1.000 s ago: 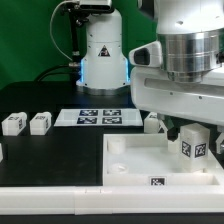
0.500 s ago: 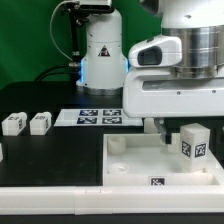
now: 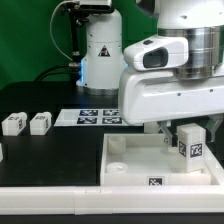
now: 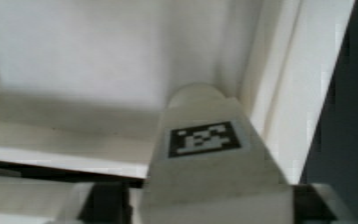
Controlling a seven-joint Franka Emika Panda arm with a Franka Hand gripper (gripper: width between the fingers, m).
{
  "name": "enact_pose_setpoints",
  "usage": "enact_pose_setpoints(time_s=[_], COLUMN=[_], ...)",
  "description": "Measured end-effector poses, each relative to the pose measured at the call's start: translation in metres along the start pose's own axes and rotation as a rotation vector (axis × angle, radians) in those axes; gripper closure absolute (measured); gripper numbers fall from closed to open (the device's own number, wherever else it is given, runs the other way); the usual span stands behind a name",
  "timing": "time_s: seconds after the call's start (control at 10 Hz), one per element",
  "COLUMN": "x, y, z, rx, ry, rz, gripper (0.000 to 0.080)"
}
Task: Assemble one leg
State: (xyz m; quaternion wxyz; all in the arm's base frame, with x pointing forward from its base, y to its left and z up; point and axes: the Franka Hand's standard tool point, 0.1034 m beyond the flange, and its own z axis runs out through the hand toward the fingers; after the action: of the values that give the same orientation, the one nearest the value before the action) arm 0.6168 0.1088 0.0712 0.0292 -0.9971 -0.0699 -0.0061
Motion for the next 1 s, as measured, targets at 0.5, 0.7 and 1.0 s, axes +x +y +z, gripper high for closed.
enact_pose_setpoints(time_s=[0.5, 0.7, 1.0], x=[0.0008, 0.0, 0.0], y=[-0.002, -0.0077, -0.0074], z=[0.0004, 0.0012, 0.0019], rx=[0.002, 0.0, 0.012], ry=[0.02, 0.026, 0.021], rz=[0.235, 0.544, 0.964], gripper=[0.0509, 0.0509, 0.0508])
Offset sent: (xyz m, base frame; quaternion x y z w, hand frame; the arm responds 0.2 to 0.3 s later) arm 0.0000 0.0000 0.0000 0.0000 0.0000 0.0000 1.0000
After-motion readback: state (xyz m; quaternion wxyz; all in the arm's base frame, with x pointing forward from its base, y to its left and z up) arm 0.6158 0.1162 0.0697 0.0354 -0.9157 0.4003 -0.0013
